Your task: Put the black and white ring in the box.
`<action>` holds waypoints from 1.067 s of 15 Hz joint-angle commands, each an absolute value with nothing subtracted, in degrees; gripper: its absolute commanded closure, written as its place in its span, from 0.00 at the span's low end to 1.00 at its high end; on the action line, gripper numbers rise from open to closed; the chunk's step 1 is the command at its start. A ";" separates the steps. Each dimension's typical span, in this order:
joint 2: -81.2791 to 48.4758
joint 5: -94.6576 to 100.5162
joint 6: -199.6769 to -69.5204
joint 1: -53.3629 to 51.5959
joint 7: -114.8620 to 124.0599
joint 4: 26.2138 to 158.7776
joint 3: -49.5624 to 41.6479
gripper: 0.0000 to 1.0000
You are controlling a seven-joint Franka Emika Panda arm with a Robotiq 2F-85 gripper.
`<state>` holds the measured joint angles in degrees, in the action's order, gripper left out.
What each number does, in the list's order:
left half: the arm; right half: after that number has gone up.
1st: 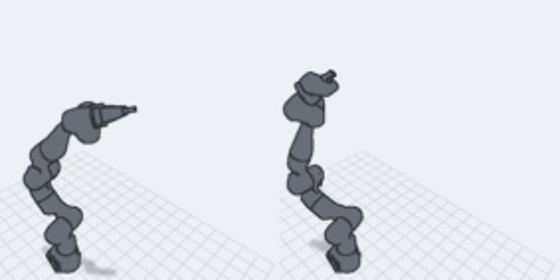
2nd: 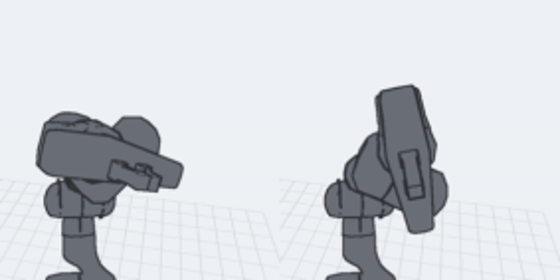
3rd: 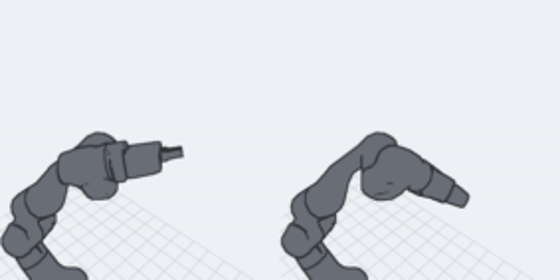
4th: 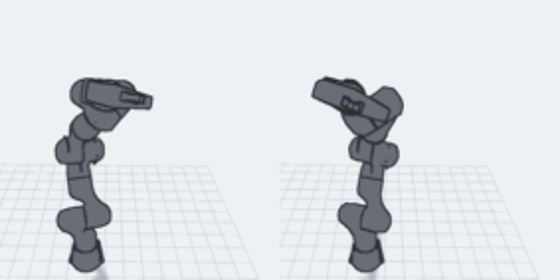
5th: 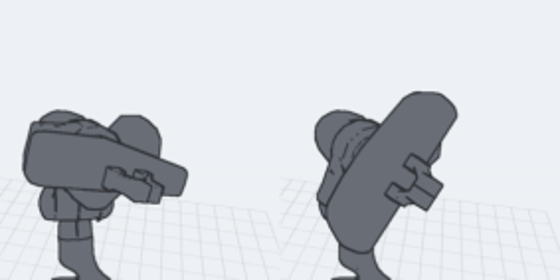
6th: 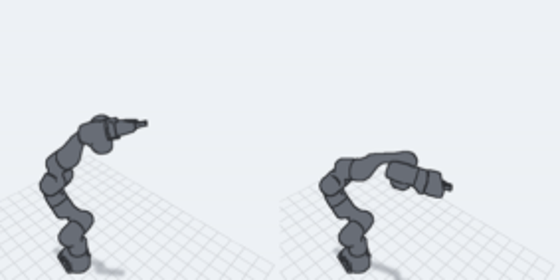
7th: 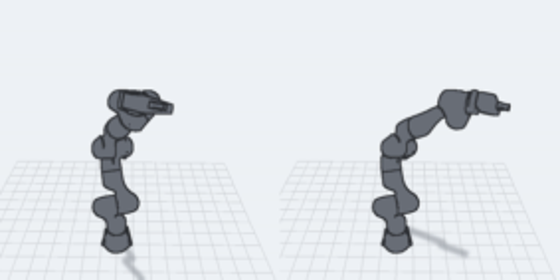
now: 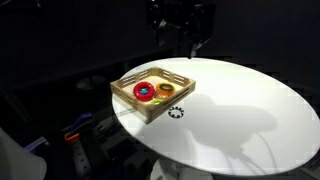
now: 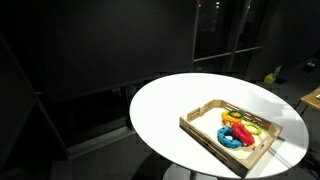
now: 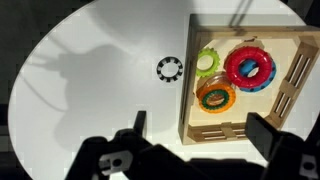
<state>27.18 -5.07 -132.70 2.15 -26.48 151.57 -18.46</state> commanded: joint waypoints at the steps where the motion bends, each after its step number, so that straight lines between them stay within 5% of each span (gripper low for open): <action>1: 20.72 -4.48 -139.08 3.66 -21.96 149.31 -15.88 0.00; 16: 3.12 8.29 -149.63 10.43 6.83 148.37 -9.90 0.00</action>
<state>4.38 8.10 -150.46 10.05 3.07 149.57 -10.75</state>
